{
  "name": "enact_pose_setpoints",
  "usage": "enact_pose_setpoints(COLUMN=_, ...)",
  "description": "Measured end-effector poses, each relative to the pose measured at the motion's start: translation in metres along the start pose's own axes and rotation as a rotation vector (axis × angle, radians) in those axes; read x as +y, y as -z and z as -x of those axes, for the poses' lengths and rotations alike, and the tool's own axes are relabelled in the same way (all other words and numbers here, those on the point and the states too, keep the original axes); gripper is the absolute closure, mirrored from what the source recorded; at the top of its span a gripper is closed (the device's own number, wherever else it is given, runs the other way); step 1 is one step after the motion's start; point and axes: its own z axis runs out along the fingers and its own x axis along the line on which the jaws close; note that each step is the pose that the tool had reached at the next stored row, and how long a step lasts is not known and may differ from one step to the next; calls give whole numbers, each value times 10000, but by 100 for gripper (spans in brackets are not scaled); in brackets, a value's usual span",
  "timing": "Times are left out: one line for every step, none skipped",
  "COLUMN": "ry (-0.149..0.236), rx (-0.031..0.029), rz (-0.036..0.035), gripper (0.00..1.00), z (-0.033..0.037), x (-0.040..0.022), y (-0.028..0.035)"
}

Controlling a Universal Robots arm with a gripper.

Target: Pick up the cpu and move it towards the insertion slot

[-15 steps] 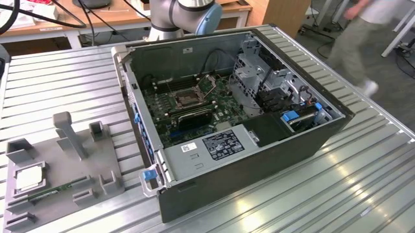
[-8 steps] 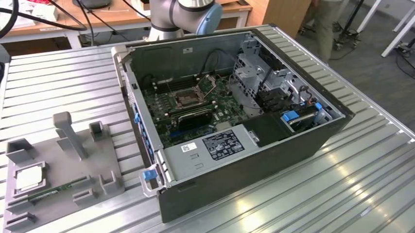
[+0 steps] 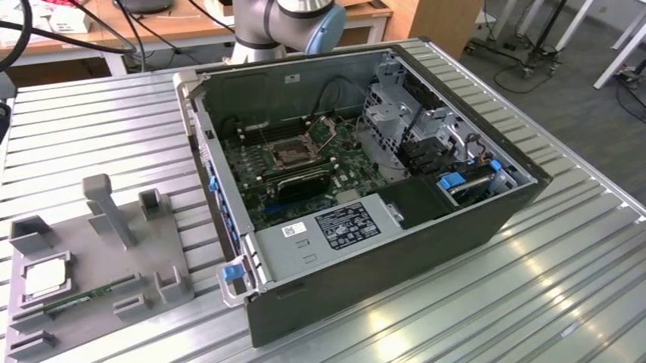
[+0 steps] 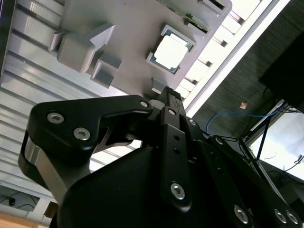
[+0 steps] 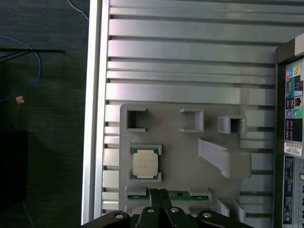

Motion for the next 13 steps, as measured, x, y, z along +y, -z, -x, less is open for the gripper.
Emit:
enact_pose_setpoints(ry=0, rx=0, rz=-1, gripper=89, z=0, x=0, y=0)
enact_pose_setpoints(ry=0, rx=-1, rz=0, gripper=89, z=0, x=0, y=-1)
enact_pose_setpoints(ry=0, rx=-2, rz=1, gripper=89, z=0, x=0, y=-2)
enact_pose_setpoints(ry=1, rx=-2, rz=1, gripper=89, z=0, x=0, y=-2)
enact_pose_setpoints(ry=1, rx=-2, rz=1, gripper=89, z=0, x=0, y=-2)
enact_pose_setpoints(ry=0, rx=-2, rz=1, gripper=89, z=0, x=0, y=-2)
enact_pose_setpoints(ry=1, rx=-3, rz=1, gripper=89, z=1, x=0, y=-5)
enact_pose_setpoints(ry=0, rx=-7, rz=3, gripper=89, z=1, x=0, y=-13)
enact_pose_setpoints(ry=0, rx=-5, rz=3, gripper=89, z=0, x=-1, y=-21)
enact_pose_setpoints(ry=1, rx=-2, rz=1, gripper=89, z=0, x=-1, y=-31)
enact_pose_setpoints(ry=1, rx=-2, rz=1, gripper=89, z=0, x=-1, y=-43)
enact_pose_setpoints(ry=0, rx=-3, rz=1, gripper=89, z=0, x=-1, y=-56)
enact_pose_setpoints(ry=1, rx=-3, rz=1, gripper=89, z=0, x=-1, y=-71)
